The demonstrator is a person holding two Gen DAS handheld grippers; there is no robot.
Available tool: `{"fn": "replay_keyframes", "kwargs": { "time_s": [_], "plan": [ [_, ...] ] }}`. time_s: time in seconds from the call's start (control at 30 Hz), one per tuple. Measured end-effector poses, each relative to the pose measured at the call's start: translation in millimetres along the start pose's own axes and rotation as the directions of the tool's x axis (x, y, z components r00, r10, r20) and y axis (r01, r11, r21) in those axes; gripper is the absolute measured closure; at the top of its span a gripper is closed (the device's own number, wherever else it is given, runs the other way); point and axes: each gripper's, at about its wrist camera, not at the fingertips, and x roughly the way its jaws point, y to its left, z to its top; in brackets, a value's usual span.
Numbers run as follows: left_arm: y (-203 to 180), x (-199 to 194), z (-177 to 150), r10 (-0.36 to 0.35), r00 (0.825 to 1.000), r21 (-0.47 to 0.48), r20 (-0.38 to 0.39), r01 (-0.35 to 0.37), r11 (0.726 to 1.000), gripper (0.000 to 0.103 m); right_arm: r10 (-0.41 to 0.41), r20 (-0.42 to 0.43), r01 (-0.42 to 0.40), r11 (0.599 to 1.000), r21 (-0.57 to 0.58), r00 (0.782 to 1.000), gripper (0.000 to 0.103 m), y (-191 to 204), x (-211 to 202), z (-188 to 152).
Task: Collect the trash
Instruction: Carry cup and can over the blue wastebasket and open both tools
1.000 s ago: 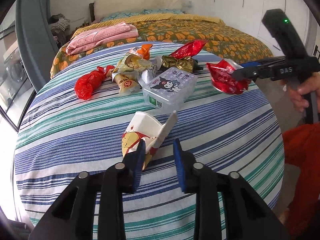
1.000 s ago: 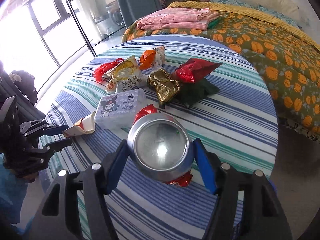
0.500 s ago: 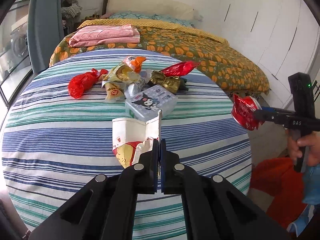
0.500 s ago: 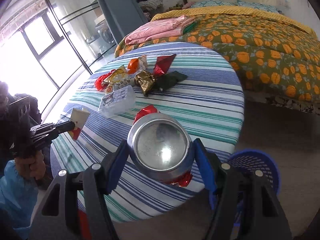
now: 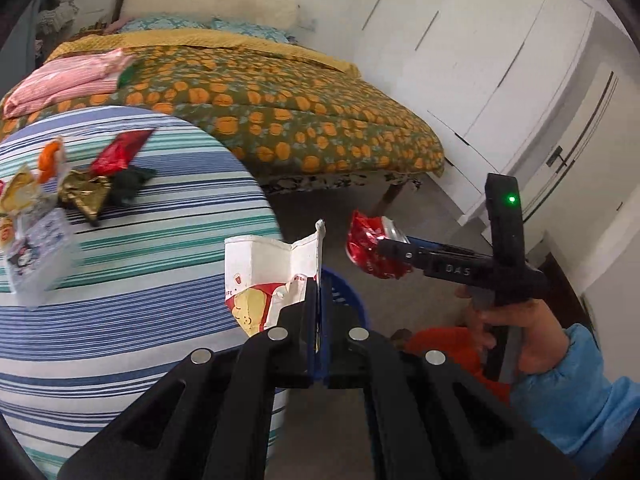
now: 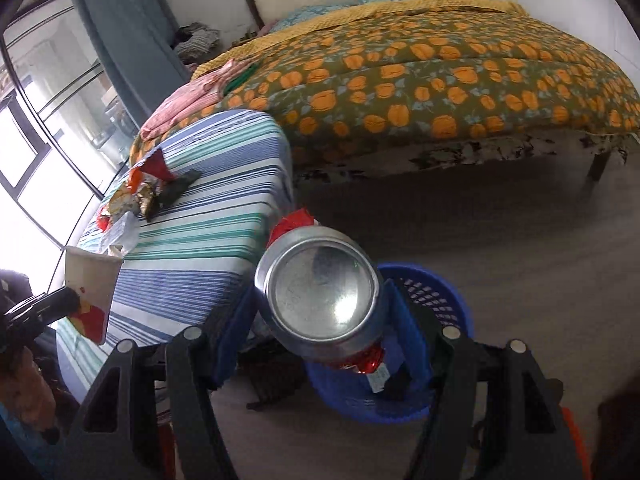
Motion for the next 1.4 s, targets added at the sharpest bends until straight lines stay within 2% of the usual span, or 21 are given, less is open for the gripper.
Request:
{"fn": "replay_keyframes", "kwargs": {
  "time_s": [0.1, 0.23, 0.5, 0.53, 0.6, 0.67, 0.7, 0.77, 0.83, 0.97, 1.07, 1.17, 1.23, 1.3, 1.4],
  "plan": [
    [-27.3, 42.9, 2.2, -0.035, 0.998, 0.006, -0.050, 0.035, 0.999, 0.103, -0.022, -0.014, 0.023, 0.999, 0.039, 1.000, 0.039, -28.0, 6.4, -2.2],
    [-50.0, 96.9, -2.5, -0.044, 0.992, 0.006, -0.115, 0.045, 0.999, 0.103, -0.032, -0.037, 0.035, 0.996, 0.086, 0.999, 0.038, -59.2, 19.5, -3.9],
    [-64.1, 170.3, -14.2, 0.021, 0.982, 0.047, -0.189, -0.012, 0.999, 0.102, 0.004, -0.086, 0.011, 0.985, 0.173, 0.996, 0.038, -100.5, 56.1, -4.5],
    [-64.3, 179.2, -13.6, 0.036, 0.980, 0.061, -0.193, -0.024, 0.998, 0.101, 0.002, -0.081, 0.012, 0.984, 0.178, 0.997, 0.031, -104.0, 59.9, -3.9],
    [-60.9, 197.9, -15.0, 0.063, 0.975, 0.068, -0.212, -0.050, 0.996, 0.095, 0.009, -0.061, 0.003, 0.983, 0.185, 0.998, 0.016, -110.5, 64.5, -1.8],
    [-56.9, 206.6, -14.2, 0.066, 0.974, 0.063, -0.216, -0.053, 0.997, 0.067, 0.003, -0.032, 0.004, 0.979, 0.203, 0.999, 0.016, -114.7, 61.0, 0.5],
    [-56.9, 208.3, -14.1, 0.072, 0.975, 0.063, -0.208, -0.060, 0.996, 0.063, 0.009, -0.018, -0.004, 0.977, 0.215, 1.000, 0.016, -116.8, 56.9, 1.9],
    [-61.1, 203.4, -12.6, 0.061, 0.981, 0.058, -0.183, -0.051, 0.997, 0.049, 0.001, 0.018, -0.005, 0.973, 0.230, 1.000, 0.016, -119.7, 45.2, 4.4],
    [-65.2, 191.5, -13.9, 0.037, 0.987, 0.053, -0.156, -0.029, 0.998, 0.040, -0.015, 0.052, 0.003, 0.974, 0.227, 0.999, 0.016, -119.3, 35.9, 8.3],
    [-78.3, 150.7, -12.9, 0.005, 0.995, 0.083, -0.097, 0.003, 0.997, 0.030, -0.063, 0.113, 0.037, 0.976, 0.215, 0.992, 0.016, -113.4, 15.2, 6.8],
    [-77.5, 112.0, -15.6, 0.021, 0.999, 0.105, -0.040, -0.017, 0.994, 0.021, -0.100, 0.141, 0.073, 0.980, 0.187, 0.985, 0.016, -102.7, 4.7, 3.9],
    [-60.6, 72.2, -26.8, 0.076, 0.997, 0.105, -0.006, -0.075, 0.992, 0.019, -0.141, 0.171, 0.121, 0.985, 0.119, 0.975, 0.016, -80.5, -2.9, -1.5],
    [-37.1, 44.0, -38.5, 0.143, 0.990, 0.084, 0.010, -0.143, 0.986, 0.018, -0.161, 0.188, 0.154, 0.987, 0.051, 0.969, 0.016, -56.5, -4.4, -6.5],
    [-10.1, 18.7, -49.9, 0.221, 0.975, 0.052, 0.020, -0.222, 0.974, 0.018, -0.157, 0.193, 0.165, 0.986, -0.023, 0.968, 0.016, -27.2, -3.3, -14.2],
    [41.6, -13.5, -64.9, 0.332, 0.943, -0.029, 0.014, -0.331, 0.943, 0.017, -0.118, 0.175, 0.142, 0.981, -0.132, 0.977, 0.016, 22.8, 2.0, -29.0]
  ]
}}
